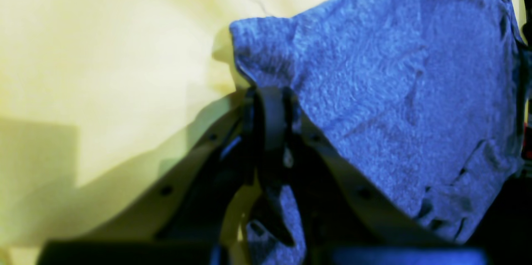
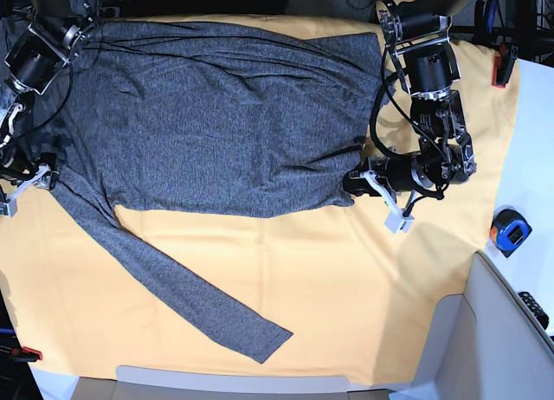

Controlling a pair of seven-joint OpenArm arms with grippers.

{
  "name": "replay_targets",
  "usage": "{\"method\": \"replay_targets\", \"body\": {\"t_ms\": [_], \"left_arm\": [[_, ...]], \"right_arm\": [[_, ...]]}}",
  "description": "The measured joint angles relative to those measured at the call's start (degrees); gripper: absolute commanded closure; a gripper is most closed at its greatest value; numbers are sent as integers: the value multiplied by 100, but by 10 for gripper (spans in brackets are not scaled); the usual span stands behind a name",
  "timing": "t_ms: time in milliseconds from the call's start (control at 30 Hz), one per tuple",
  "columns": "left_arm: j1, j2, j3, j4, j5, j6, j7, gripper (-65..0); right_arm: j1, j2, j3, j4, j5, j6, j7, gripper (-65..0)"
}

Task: Fold the T-shirt properly
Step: 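Fold the grasped side edge over the body, both grippers moving toward the shoulders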

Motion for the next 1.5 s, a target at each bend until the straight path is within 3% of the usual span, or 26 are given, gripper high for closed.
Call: {"method": "replay_targets", "body": {"t_ms": [633,933,1200,1400,1500], "left_arm": [[-11,0,11,0,0,0,0,-2],[-11,0,11,0,15,0,-2,-2],[-11,0,11,0,15,0,0,-2],[-13,0,11,0,15,0,-9,-2],[-9,0,11,0,15,2,-24,-2]], "right_arm": [[103,-20,17,-518,2,-87,302,-483],[72,-79,33,-474,354,-149,92,-288],[-149,-85,48,-431,719,-125,219,0],[-514,-275,20,332,658,-120,120,0],[-756,-417,9,907,570,-114,-186,0]]}}
